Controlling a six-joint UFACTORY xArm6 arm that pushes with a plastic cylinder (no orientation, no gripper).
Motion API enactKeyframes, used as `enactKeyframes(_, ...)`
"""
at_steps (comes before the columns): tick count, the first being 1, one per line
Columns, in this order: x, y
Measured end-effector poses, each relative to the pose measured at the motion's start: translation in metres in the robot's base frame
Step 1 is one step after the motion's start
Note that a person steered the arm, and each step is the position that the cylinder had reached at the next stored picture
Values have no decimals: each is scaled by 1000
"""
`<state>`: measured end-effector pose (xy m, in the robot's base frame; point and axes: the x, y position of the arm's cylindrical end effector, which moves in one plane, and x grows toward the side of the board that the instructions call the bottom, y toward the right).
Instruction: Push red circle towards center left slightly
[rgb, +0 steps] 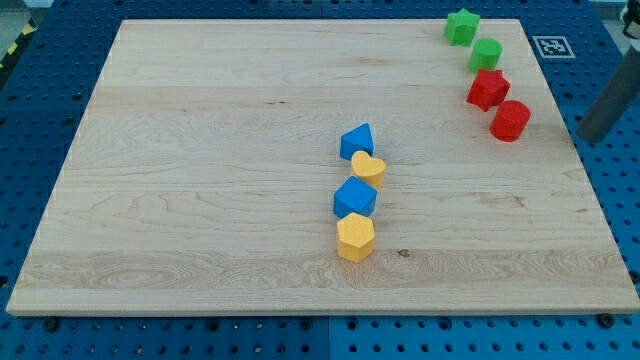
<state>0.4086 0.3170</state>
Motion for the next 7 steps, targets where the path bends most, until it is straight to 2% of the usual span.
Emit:
enactKeyframes(1,-3,-5)
enactKeyframes(7,-5,-123)
